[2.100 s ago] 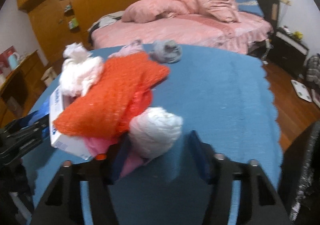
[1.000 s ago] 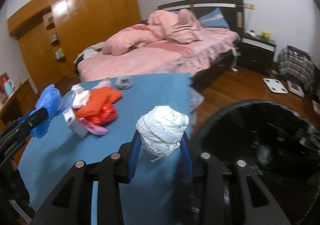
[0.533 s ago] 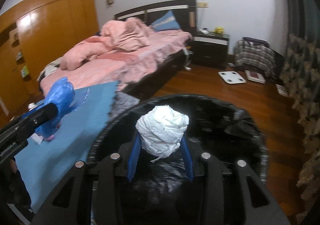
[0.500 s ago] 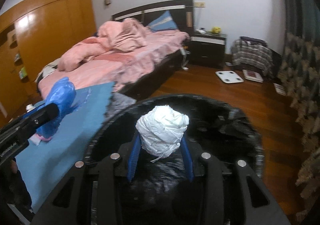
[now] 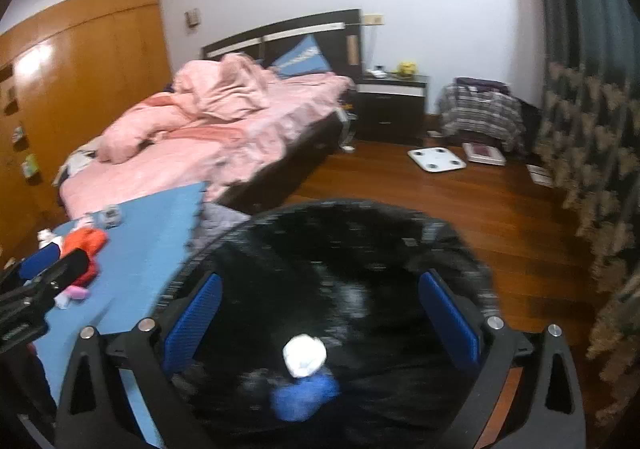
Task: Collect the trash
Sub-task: 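Carry both items over the black bin and open both tools to drop them, then grasp the white alcohol pad box with the left tool while the right tool reaches the pink mask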
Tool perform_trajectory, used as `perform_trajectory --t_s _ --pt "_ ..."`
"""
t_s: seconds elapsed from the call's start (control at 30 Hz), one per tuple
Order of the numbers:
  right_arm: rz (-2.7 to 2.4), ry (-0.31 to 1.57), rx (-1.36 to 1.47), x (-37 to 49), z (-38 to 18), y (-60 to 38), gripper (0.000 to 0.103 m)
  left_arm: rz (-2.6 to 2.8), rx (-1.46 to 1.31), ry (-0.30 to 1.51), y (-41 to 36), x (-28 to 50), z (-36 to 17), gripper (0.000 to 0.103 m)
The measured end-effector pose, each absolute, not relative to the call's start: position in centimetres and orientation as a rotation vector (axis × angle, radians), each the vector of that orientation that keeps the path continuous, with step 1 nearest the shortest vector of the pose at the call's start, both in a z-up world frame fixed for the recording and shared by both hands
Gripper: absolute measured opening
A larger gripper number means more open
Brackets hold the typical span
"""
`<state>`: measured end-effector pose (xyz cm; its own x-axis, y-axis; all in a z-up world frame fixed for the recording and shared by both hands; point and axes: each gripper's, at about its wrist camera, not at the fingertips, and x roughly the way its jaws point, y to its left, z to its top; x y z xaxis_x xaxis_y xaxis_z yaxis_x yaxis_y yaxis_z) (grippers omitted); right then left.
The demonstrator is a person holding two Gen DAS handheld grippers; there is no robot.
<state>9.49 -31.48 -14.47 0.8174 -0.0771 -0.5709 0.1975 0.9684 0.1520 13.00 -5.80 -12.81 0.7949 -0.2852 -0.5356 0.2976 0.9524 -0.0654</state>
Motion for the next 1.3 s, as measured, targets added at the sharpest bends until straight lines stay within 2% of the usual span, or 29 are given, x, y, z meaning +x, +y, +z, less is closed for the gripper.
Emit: perform_trajectory --t_s 0.43,0.97,1.0,1.03,1.07,1.3 --pt "0.149 0.602 0.128 14.4 -15.4 -16.3 0.097 0.155 0.009 0.599 10.0 13.6 -14.3 0.091" --pt "0.185 0.675 0.054 18.2 -18.0 -11.6 0.097 0.224 -0.065 0.708 13.6 18.6 -17.9 0.091" --pt "0.187 0.678 0.052 18.3 -18.1 -11.5 0.097 0.226 -0.068 0.71 13.8 18.5 -18.1 0.089" --pt "0.19 0.683 0.051 18.3 -18.3 -11.3 0.097 0.224 -0.075 0.714 14.3 18.2 -18.2 0.082" --pt "0.192 0.686 0.052 18.3 -18.4 -11.2 0.097 0.224 -0.079 0.719 14.6 18.1 -18.2 0.079" --pt "0.236 0.697 0.037 18.4 -19.0 -9.2 0.097 0.246 -0.088 0.728 17.5 16.0 -18.1 0.074"
